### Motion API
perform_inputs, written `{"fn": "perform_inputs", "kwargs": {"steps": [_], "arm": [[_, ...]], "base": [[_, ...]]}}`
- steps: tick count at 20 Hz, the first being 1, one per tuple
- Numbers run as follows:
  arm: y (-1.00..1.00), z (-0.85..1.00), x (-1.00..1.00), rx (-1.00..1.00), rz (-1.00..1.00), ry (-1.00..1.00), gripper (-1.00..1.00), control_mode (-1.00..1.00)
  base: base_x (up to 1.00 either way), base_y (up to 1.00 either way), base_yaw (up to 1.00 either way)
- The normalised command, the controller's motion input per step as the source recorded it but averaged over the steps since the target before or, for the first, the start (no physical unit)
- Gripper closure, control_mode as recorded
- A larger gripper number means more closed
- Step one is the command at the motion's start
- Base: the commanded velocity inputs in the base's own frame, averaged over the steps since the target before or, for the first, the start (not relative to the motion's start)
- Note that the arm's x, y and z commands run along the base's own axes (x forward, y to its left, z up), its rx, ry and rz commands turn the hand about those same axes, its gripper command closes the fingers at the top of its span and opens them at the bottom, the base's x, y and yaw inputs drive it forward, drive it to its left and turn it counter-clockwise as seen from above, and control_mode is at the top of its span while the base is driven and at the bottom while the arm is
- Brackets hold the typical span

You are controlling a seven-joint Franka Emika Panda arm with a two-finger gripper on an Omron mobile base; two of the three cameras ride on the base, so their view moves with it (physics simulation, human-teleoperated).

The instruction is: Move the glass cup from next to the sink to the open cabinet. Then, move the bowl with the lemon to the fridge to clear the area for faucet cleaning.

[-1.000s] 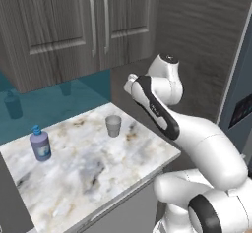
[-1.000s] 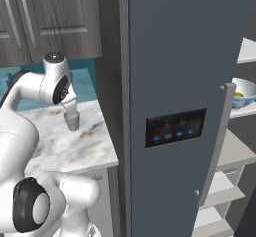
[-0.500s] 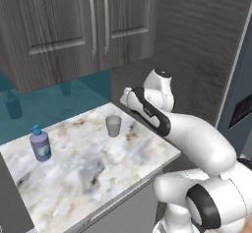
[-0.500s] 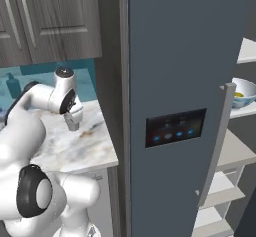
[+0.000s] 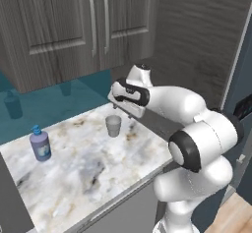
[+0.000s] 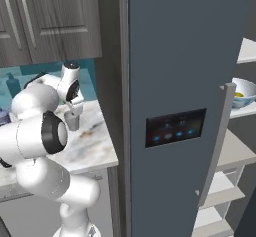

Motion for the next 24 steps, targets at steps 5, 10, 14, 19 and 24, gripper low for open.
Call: {"fn": "perform_inputs", "kwargs": {"steps": [5,10,14,19,24], "arm": [[0.02,-0.40,0.19,-0.05,0.03,0.02,-1.00,-1.00],[0.02,-0.75,0.00,-0.16,0.08,0.00,-1.00,-1.00],[0.13,-0.57,0.00,-0.13,0.09,-0.07,-1.00,-1.00],[0.07,-0.13,0.07,-0.01,0.04,-0.08,-1.00,-1.00],[0.01,0.00,0.14,0.00,0.00,-0.02,-1.00,-1.00]], "base": [[0.00,0.00,0.00],[0.00,0.00,0.00],[0.00,0.00,0.00],[0.00,0.00,0.00],[0.00,0.00,0.00]]}}
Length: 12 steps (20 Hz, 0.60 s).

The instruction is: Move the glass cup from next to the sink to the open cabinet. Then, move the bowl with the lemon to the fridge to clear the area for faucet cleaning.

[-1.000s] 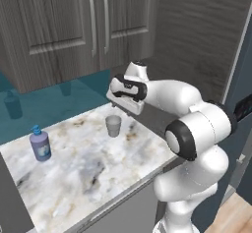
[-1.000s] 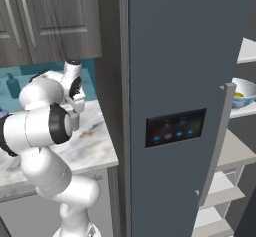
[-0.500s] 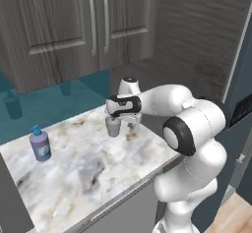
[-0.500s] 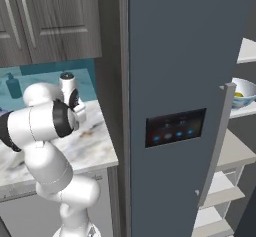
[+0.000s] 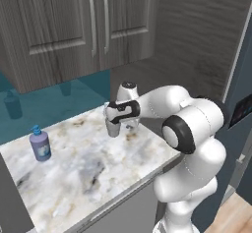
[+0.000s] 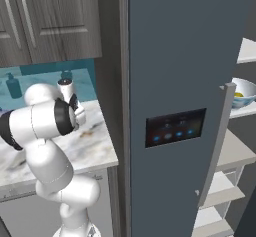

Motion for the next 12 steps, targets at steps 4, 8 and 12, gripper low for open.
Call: {"fn": "perform_inputs", "kwargs": {"steps": [4,8,12], "arm": [[0.00,-0.18,0.01,0.00,0.00,-0.03,-1.00,-1.00],[0.00,-0.20,0.00,0.00,0.00,-0.03,-1.00,-1.00],[0.00,-0.16,0.10,0.00,0.00,-0.04,-1.00,-1.00]], "base": [[0.00,0.00,0.00],[0.00,0.00,0.00],[0.00,0.00,0.00]]}}
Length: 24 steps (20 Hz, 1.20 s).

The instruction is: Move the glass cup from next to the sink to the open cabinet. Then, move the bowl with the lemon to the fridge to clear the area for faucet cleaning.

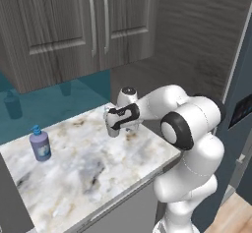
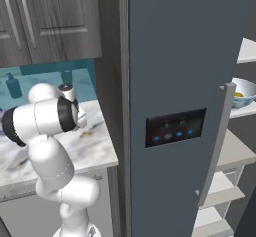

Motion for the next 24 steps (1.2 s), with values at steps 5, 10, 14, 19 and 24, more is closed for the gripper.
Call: {"fn": "perform_inputs", "kwargs": {"steps": [5,10,14,19,24], "arm": [[0.00,-0.10,0.11,0.00,0.00,-0.03,-1.00,-1.00],[0.01,-0.07,0.05,0.00,0.00,-0.01,1.00,-1.00],[0.01,0.00,0.00,0.00,0.00,0.00,1.00,-1.00],[0.00,0.00,0.00,0.00,0.00,0.00,1.00,-1.00],[0.00,0.03,-0.17,0.00,0.00,-0.06,1.00,-1.00]], "base": [[0.00,0.00,0.00],[0.00,0.00,0.00],[0.00,0.00,0.00],[0.00,0.00,0.00],[0.00,0.00,0.00]]}}
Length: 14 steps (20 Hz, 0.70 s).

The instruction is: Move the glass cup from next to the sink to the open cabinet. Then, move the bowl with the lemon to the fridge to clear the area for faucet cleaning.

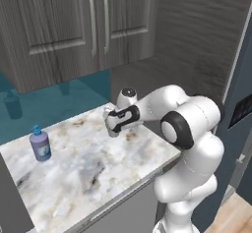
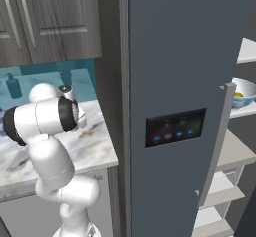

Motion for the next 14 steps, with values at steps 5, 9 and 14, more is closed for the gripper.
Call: {"fn": "perform_inputs", "kwargs": {"steps": [5,9,14], "arm": [[0.02,0.72,-0.72,0.01,-0.01,-0.20,1.00,-1.00],[0.00,1.00,-0.98,0.01,-0.04,-0.33,1.00,-1.00],[-0.01,1.00,-1.00,0.05,-0.09,-0.40,1.00,-1.00]], "base": [[0.00,0.00,0.00],[0.00,0.00,0.00],[0.00,0.00,0.00]]}}
